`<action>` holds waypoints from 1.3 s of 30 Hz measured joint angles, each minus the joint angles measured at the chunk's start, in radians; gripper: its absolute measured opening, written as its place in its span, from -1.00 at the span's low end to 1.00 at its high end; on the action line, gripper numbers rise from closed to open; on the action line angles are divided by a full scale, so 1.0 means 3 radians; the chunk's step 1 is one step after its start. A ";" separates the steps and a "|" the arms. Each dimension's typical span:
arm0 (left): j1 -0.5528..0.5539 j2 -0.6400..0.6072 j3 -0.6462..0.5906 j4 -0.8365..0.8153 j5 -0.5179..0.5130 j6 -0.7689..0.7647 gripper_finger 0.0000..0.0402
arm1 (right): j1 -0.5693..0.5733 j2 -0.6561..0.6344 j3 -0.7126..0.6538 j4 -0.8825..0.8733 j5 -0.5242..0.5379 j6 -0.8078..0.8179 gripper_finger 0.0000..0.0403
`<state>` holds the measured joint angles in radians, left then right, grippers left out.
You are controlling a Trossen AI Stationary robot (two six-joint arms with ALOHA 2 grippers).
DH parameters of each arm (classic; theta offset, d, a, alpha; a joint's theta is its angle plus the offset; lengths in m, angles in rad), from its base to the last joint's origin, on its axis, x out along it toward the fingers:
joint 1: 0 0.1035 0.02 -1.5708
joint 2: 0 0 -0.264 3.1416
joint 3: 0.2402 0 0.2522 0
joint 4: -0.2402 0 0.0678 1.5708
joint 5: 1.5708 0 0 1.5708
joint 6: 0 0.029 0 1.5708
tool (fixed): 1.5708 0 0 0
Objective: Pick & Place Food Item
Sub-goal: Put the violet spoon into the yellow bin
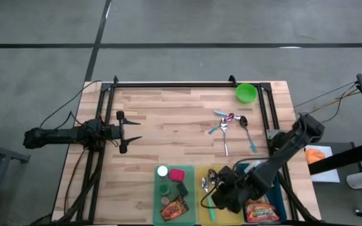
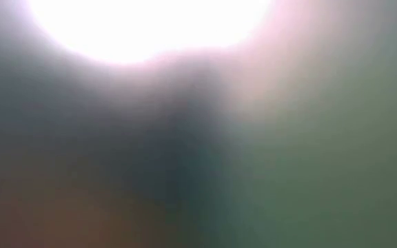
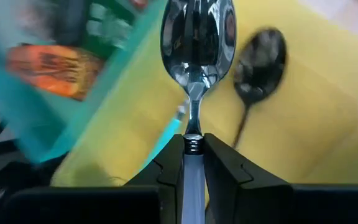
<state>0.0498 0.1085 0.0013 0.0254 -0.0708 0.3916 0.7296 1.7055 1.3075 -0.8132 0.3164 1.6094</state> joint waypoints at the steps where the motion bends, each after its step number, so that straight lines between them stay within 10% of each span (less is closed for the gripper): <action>1: 0.0000 0.0000 0.0000 0.0000 0.0000 0.0000 0.37 | 0.0003 0.0040 -0.0009 -0.0028 -0.0004 0.0089 -0.80; 31: 0.0001 -0.0002 0.0000 0.0000 0.0000 0.0001 0.37 | -0.0146 0.0679 -0.0242 0.0293 -0.0561 0.0638 -0.80; 39: 0.0001 0.0018 0.0000 -0.0001 0.0000 0.0000 0.37 | -0.0145 0.0656 -0.0323 0.0404 -0.0558 0.0648 -0.52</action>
<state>0.0499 0.1139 0.0013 0.0250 -0.0708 0.3916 0.6861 1.9022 1.2106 -0.6918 0.1490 1.8038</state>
